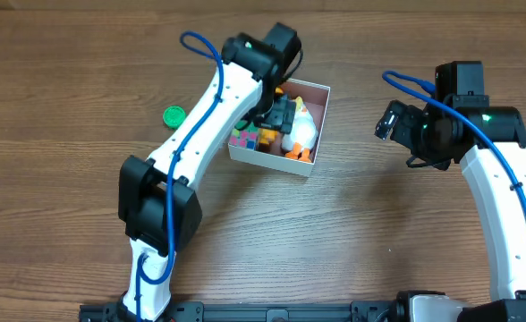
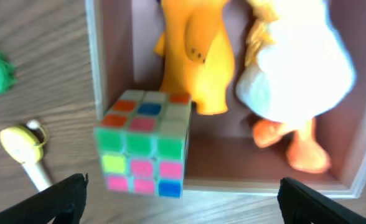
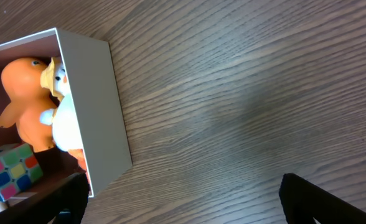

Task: Pack container
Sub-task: 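Carry the Rubik's cube right and lower it into the box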

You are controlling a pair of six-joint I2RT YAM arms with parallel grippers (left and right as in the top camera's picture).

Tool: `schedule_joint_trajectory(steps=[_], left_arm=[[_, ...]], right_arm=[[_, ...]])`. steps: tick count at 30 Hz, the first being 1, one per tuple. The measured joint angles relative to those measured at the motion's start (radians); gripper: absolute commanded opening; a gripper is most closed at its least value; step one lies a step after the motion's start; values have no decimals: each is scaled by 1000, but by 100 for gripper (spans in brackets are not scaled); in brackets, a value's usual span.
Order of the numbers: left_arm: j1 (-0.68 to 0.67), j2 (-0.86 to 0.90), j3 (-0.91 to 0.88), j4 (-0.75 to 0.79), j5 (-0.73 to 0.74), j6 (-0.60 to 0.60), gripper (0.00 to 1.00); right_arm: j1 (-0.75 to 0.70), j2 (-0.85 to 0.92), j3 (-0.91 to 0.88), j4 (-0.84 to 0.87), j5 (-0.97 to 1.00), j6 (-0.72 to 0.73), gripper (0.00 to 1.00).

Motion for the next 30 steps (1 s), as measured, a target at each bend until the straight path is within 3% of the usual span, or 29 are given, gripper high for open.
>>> schedule_joint_trajectory(steps=[2,3,4,5,7,8,20,28,30], left_arm=[[0,0,77,-47,-3,0,96],[0,0,127,-77,-8,0,88],[0,0,157,-94,-12,0,75],[0,0,178,-103,-15,-2,48],[0,0,194,-117,-26,3,24],[0,0,194,-123,-35,10,22],[0,0,-55,-12,-75,16,29],[0,2,-270,150,-75,15,45],[0,2,-282,162,-75,15,56]], right_arm=[[0,0,0,0,0,0,100],[0,0,0,-2,0,0,100],[0,0,0,-2,0,0,100],[0,0,0,-2,1,0,100],[0,0,0,-3,0,0,100],[0,0,0,-3,0,0,100],[0,0,0,-8,1,0,100],[0,0,0,-8,0,0,100],[0,0,0,-8,1,0,100]])
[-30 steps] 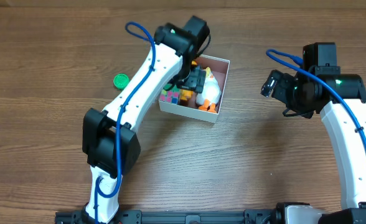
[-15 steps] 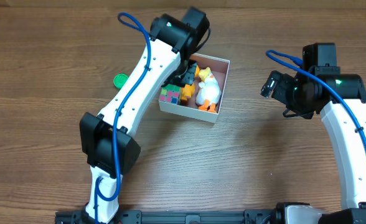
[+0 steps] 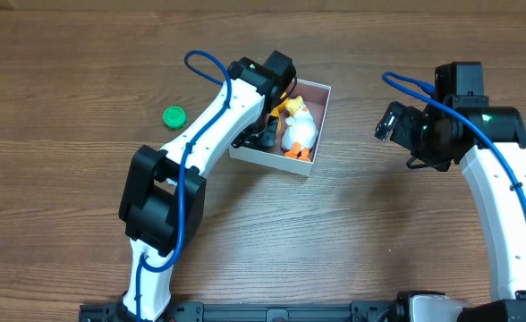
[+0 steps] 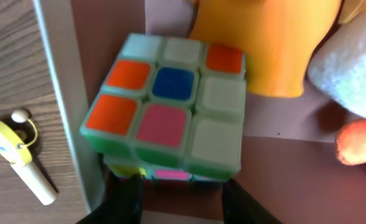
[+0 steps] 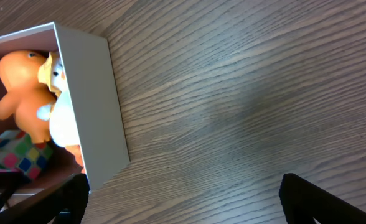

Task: Pack container
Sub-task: 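Carry the Rubik's cube right and lower it into the box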

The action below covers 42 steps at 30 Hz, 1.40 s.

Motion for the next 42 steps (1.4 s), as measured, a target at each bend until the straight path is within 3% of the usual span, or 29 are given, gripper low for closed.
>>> schedule_joint_trajectory(steps=[10,14,16,19,20,21,22,24,34,39,42], left_arm=[[0,0,-3,10,0,-4,45],[0,0,54,-61,12,-4,55],[0,1,141,-133,17,-7,64],[0,0,294,-204,16,-10,68],[0,0,351,-230,14,-10,65],[0,0,394,-242,14,-11,51],[0,-5,427,-245,14,-13,28],[0,-12,438,-246,7,-20,4],[0,-6,90,1,-29,-19,4],[0,-6,21,85,-35,-19,4],[0,-6,-11,90,-36,-19,10]], right_arm=[[0,0,0,-3,0,0,100],[0,0,0,-2,0,-1,100],[0,0,0,-2,0,0,100],[0,0,0,-2,0,0,100],[0,0,0,-2,0,0,100],[0,0,0,-2,0,-1,100],[0,0,0,-1,0,-1,100],[0,0,0,-2,0,0,100],[0,0,0,-7,1,-1,100],[0,0,0,-10,1,-1,100],[0,0,0,-15,1,-1,100]])
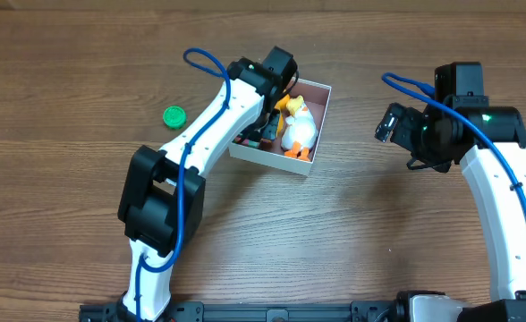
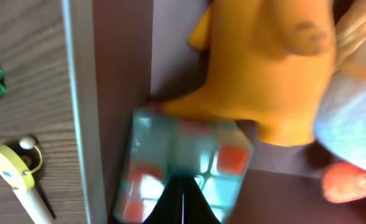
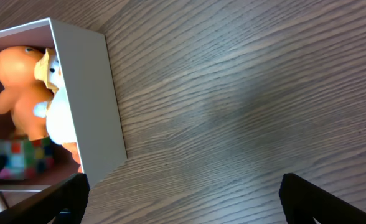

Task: Pack container
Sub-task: 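Carry the Rubik's cube right and lower it into the box, then withdraw the left gripper and move it over the green round toy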

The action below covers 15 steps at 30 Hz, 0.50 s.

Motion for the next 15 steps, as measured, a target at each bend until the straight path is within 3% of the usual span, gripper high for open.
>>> schedule_joint_trajectory(steps=[5,7,10,13,15], left_arm=[[0,0,-9,-3,2,-3,9],[0,0,-2,-35,2,-3,15],[2,4,88,-128,2,-2,29],[4,10,274,-276,-14,-5,56],[8,8,403,-352,-43,2,63]], right_arm=[[0,0,0,-3,0,0,100],[0,0,0,-4,0,0,100],[0,0,0,-6,0,0,100],[0,0,0,-6,0,0,100],[0,0,0,-6,1,0,100]])
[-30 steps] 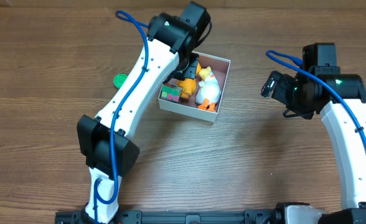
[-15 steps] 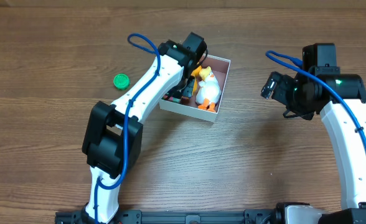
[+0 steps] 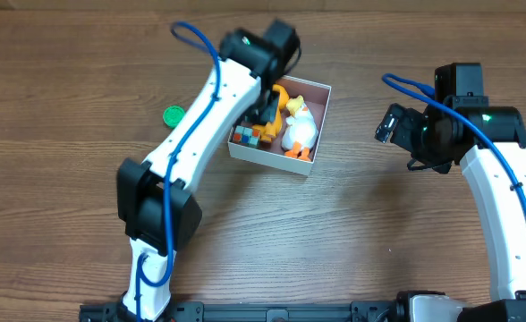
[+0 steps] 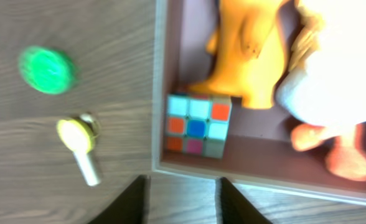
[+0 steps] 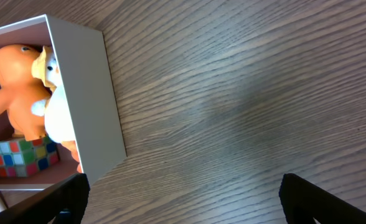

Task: Pack container
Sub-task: 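Withdraw the left gripper and move it over the green round toy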

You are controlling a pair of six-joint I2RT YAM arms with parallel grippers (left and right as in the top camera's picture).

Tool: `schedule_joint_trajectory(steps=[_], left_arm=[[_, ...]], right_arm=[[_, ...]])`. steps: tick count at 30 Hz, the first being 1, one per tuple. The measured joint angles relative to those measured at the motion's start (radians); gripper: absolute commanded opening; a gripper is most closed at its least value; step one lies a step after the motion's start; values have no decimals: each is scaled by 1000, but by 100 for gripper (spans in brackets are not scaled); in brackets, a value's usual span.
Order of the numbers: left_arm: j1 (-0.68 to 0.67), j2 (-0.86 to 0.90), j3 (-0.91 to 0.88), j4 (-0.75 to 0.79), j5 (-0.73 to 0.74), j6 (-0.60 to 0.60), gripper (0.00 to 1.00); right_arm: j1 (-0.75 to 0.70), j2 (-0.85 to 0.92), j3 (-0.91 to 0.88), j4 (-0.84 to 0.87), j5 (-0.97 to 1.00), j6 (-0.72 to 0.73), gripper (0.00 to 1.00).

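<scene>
The white box point(image 3: 321, 89) holds an orange toy figure point(image 4: 248, 50), a white duck with orange feet point(image 4: 332, 81) and a colour cube point(image 4: 198, 126). The cube lies flat in the box's near left corner point(image 3: 247, 135). My left gripper point(image 4: 183, 202) hangs high above the box's near wall, open, with only wood between its fingers. In the overhead view the left gripper point(image 3: 267, 107) is over the box. My right gripper point(image 5: 183, 199) is open wide, apart from the box, off to its right point(image 3: 390, 122).
A green bottle cap point(image 4: 46, 70) lies on the wood left of the box point(image 3: 173, 114). A small yellow-headed stick point(image 4: 77, 143) lies just outside the box's left wall. The table is bare brown wood point(image 5: 245, 93) between the box and the right arm.
My left gripper was low in the box with shut fingers against the cube. Now it is well above the box with its fingers apart. The cube lies flat in the corner. Right arm unchanged.
At first the cube sat tilted on the box's near left corner, my left gripper open above it. Then the gripper was close over the cube, fingers narrowed, then shut against it inside the box. Now the cube rests flat inside and the gripper is raised.
</scene>
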Motion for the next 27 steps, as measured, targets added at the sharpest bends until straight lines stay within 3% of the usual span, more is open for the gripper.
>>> schedule_joint_trajectory(steps=[5,14,18,27], left_arm=[[68,-13,178,-151,-77,-2,69],[408,-13,137,-151,14,32,70],[499,-13,86,-146,28,74,76],[489,-13,-153,106,106,156,86]], right_arm=[[0,0,0,0,2,0,100],[0,0,0,-15,5,0,100],[0,0,0,-14,5,0,100],[0,0,0,-14,5,0,100]])
